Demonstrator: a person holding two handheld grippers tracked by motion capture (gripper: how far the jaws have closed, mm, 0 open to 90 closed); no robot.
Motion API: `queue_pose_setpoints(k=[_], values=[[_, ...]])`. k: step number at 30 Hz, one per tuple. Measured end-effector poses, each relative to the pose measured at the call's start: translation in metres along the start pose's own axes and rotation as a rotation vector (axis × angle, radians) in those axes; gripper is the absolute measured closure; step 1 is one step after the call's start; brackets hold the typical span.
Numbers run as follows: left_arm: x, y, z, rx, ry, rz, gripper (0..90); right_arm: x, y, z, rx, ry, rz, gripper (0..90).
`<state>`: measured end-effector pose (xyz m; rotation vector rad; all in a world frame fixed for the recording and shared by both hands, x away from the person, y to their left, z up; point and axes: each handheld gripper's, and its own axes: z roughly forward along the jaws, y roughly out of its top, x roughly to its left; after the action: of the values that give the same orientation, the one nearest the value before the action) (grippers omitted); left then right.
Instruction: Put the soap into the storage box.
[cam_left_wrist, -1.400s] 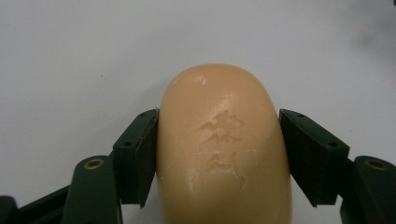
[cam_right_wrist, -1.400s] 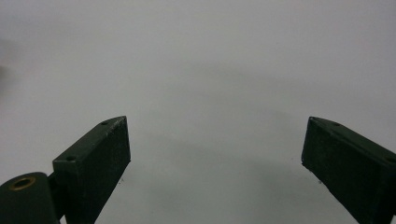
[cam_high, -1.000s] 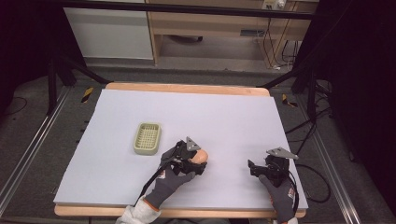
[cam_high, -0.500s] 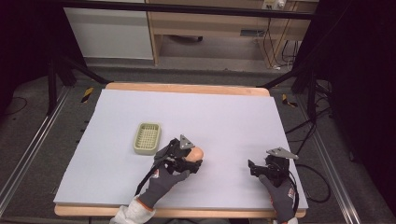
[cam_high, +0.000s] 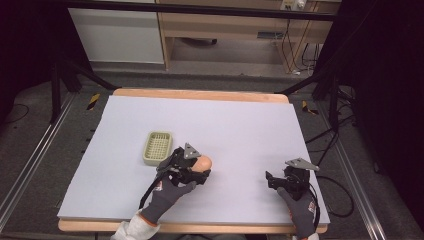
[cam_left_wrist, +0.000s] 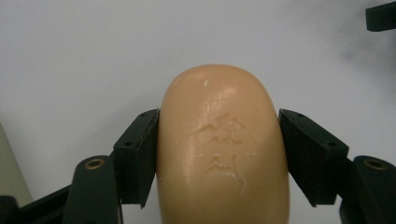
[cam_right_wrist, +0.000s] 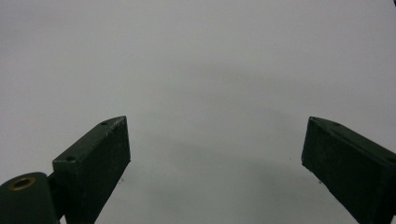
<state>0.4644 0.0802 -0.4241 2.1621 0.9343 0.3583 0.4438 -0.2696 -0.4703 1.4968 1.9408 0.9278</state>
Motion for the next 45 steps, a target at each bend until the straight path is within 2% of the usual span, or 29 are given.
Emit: queue_pose_setpoints(k=[12, 24, 37, 45], values=[[0.014, -0.006, -0.015, -0.019, 0.014, -0.025, 31.9, 0.0, 0.0, 0.0, 0.001, 0.0, 0.0, 8.2], [0.029, -0.007, -0.029, -0.063, 0.035, -0.077, 31.9, 0.0, 0.0, 0.0, -0.001, 0.0, -0.006, 8.2], [0.043, -0.008, -0.033, -0.077, 0.069, -0.104, 32.0, 0.0, 0.0, 0.0, -0.006, 0.005, -0.008, 8.2], [0.056, -0.009, -0.038, -0.085, 0.096, -0.13, 32.0, 0.001, 0.001, -0.001, -0.007, 0.005, -0.007, 8.2]])
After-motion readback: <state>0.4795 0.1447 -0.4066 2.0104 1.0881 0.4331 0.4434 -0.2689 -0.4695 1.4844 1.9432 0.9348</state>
